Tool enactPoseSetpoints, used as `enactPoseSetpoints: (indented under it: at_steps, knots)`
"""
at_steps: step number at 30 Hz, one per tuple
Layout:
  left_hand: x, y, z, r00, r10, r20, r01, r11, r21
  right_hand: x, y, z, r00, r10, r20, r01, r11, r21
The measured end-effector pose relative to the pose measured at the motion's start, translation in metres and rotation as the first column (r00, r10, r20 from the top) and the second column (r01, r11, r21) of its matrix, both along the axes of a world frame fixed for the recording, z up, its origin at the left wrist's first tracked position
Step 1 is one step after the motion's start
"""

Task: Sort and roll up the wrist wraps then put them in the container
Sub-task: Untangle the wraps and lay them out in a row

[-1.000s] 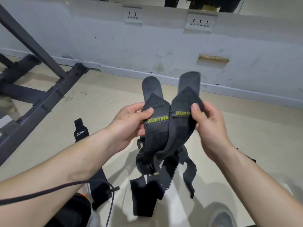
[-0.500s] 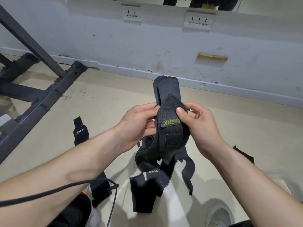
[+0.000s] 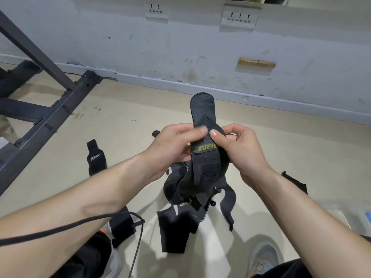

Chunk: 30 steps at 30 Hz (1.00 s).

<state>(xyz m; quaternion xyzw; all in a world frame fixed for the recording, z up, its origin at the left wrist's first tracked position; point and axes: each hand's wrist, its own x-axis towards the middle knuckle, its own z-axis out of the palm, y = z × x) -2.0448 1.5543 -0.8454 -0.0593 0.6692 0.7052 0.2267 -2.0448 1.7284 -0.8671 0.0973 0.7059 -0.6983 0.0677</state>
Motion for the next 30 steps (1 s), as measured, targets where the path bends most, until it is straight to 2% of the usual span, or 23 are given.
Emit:
enactPoseSetpoints:
  at_steps: [3, 5, 7, 9, 10, 13, 17, 21, 24, 26, 30]
  knots:
    - [0.001, 0.0, -0.002, 0.999, 0.052, -0.009, -0.052, 0.999, 0.003, 0.0, -0.001, -0.008, 0.999, -0.031, -0.042, 0.041, 0.963, 0.265]
    - [-0.002, -0.001, 0.001, 0.997, 0.075, 0.03, -0.077, 0.994, 0.078, 0.001, -0.002, -0.008, 0.998, 0.047, -0.043, -0.031, 0.948, 0.318]
    - [-0.009, -0.002, 0.008, 0.986, 0.141, 0.089, -0.154, 0.974, 0.165, 0.003, -0.004, -0.005, 0.977, 0.213, -0.019, -0.209, 0.97, 0.124]
    - [-0.016, -0.005, 0.015, 0.953, 0.228, 0.199, -0.282, 0.91, 0.305, 0.007, -0.008, -0.003, 0.949, 0.315, 0.022, -0.313, 0.946, -0.083]
    - [-0.02, -0.007, 0.018, 0.931, 0.26, 0.256, -0.341, 0.871, 0.353, 0.01, -0.012, -0.003, 0.937, 0.349, 0.032, -0.343, 0.932, -0.12]
    - [-0.028, -0.014, 0.017, 0.865, 0.364, 0.346, -0.481, 0.799, 0.361, 0.016, -0.023, -0.015, 0.929, 0.368, 0.038, -0.362, 0.925, -0.113]
    - [-0.032, -0.013, 0.013, 0.839, 0.451, 0.304, -0.538, 0.77, 0.344, 0.02, -0.031, -0.026, 0.899, 0.42, 0.125, -0.406, 0.906, -0.121]
    - [-0.035, -0.015, 0.01, 0.87, 0.472, 0.143, -0.492, 0.806, 0.33, 0.018, -0.031, -0.02, 0.947, 0.31, 0.079, -0.296, 0.943, -0.153]
    - [-0.023, -0.009, 0.01, 0.923, 0.316, 0.219, -0.376, 0.862, 0.341, 0.019, -0.031, -0.016, 0.969, 0.243, 0.039, -0.229, 0.95, -0.214]
    - [-0.016, -0.003, 0.003, 0.94, 0.248, 0.235, -0.308, 0.912, 0.271, 0.022, -0.032, -0.02, 0.974, 0.224, 0.036, -0.213, 0.959, -0.187]
    - [-0.022, -0.005, -0.007, 0.901, 0.378, 0.214, -0.413, 0.897, 0.154, 0.026, -0.034, -0.027, 0.954, 0.289, 0.083, -0.27, 0.945, -0.185]
